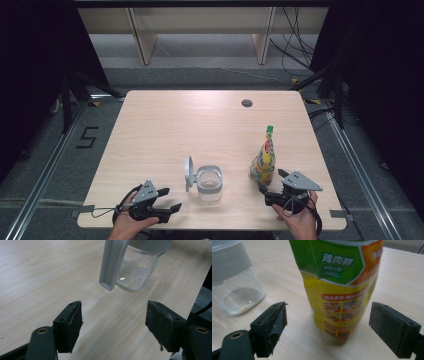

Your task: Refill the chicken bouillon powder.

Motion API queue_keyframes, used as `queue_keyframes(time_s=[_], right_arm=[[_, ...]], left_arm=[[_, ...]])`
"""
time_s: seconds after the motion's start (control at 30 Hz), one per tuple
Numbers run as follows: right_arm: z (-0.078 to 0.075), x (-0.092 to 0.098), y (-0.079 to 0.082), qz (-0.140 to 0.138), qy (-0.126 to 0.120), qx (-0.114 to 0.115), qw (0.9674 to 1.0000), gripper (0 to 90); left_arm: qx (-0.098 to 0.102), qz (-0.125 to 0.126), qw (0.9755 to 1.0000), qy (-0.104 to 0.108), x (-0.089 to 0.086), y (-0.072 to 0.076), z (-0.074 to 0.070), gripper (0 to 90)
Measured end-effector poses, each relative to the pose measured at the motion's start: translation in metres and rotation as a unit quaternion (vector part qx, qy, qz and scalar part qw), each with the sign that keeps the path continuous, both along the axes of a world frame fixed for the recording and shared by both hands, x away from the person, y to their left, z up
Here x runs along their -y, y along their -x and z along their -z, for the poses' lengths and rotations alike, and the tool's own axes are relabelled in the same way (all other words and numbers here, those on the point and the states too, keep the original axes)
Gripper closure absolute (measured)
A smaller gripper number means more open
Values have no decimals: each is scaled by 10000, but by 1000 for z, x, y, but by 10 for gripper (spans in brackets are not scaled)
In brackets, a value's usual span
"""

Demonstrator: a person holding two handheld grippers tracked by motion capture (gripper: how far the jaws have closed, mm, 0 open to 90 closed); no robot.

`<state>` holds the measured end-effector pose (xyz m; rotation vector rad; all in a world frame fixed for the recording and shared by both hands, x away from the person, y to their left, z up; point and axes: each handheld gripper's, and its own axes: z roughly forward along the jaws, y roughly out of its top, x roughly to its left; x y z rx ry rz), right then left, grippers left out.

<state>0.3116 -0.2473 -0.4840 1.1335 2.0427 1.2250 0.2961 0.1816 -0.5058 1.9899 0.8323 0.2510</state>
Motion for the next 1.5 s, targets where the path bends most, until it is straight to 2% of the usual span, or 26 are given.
queue_keyframes(time_s=[0.07, 0.1, 0.2, 0.27, 0.3, 0.37, 0.4, 0.43, 0.47, 0.6, 0.63, 0.67, 0.73, 0.8, 0.83, 0.87, 0.97, 1.03, 1.07, 1.1, 1.13, 1.2, 1.3, 1.4, 1.47, 1.5], right_arm=[[2, -5, -1, 82, -45, -127, 9999, 159], [3, -6, -5, 90, 91, -42, 9999, 158], [4, -6, -8, 202, 130, 46, 9997, 158], [4, -6, -10, 284, 38, 7, 9996, 158], [5, -6, -12, 279, 60, 92, 9996, 158], [5, -6, -14, 298, -56, 120, 9995, 159], [5, -7, -15, 290, -59, 159, 9994, 158], [6, -8, -17, 303, -48, 185, 9994, 158], [6, -10, -17, 307, -42, 205, 9993, 158], [6, -19, -19, 419, 118, 206, 9988, 154], [7, -21, -21, 459, 92, 223, 9987, 155], [7, -22, -24, 516, 198, 317, 9980, 154], [8, -25, -27, 662, 67, 335, 9972, 152], [8, -26, -31, 741, 57, 359, 9966, 145], [9, -27, -32, 791, 73, 375, 9961, 142], [10, -28, -33, 787, 39, 314, 9964, 142], [13, -27, -37, 774, 25, 453, 9960, 134], [14, -27, -37, 789, -3, 452, 9959, 133], [14, -27, -38, 793, -13, 475, 9957, 133], [14, -28, -38, 803, -34, 474, 9956, 141], [13, -27, -37, 849, -84, 421, 9955, 154], [12, -26, -37, 786, -74, 369, 9962, 175], [11, -22, -38, 573, -67, 337, 9978, 220], [9, -11, -40, 239, -71, 291, 9993, 261], [8, -4, -42, 18, -98, 229, 9997, 265], [6, 2, -44, -219, -78, 158, 9996, 267]], left_arm=[[-2, 14, 10000, -75, -1, 0, 0, 290], [34, -40, 10000, 27, 1, 0, 1, 290], [30, -43, 10000, 26, 1, 0, 1, 288], [35, -33, 10000, -2, 1, 0, 1, 288], [27, -31, 10000, 1, 1, 0, 1, 288], [-116, -16, 9999, -16, 0, 0, 1, 287], [-169, 7, 9998, 120, 0, 0, 2, 287], [-81, 2, 9999, 132, 0, 0, 2, 287], [-109, 9, 9999, 117, 0, 1, 1, 287], [-139, -47, 9997, 180, 1, 3, 0, 287], [-112, -10, 9999, 127, 1, 3, 0, 287], [-130, -21, 9998, 179, 1, 3, 1, 287], [-181, 11, 9997, 170, 1, 3, 0, 285], [-121, -10, 9998, 127, 0, 3, 0, 285], [-181, 1, 9997, 137, 0, 3, 0, 285], [-179, 3, 9997, 141, 0, 3, 0, 284], [-157, 10, 9997, 184, 1, 2, 1, 282], [-216, 25, 9997, 151, 1, 2, 1, 282], [-175, 31, 9998, -1, 0, 2, 0, 282], [-218, 23, 9995, 212, 2, 3, 0, 282], [-203, 19, 9996, 211, 2, 3, 0, 282], [-155, -15, 9997, 182, 1, 3, 0, 282], [-210, 18, 9997, 139, 0, 3, 0, 282], [-84, 37, 9999, 143, -1, 2, 0, 284], [-152, 83, 9998, 131, -1, 2, -1, 285], [-194, 36, 9996, 179, -1, 2, 0, 285]])
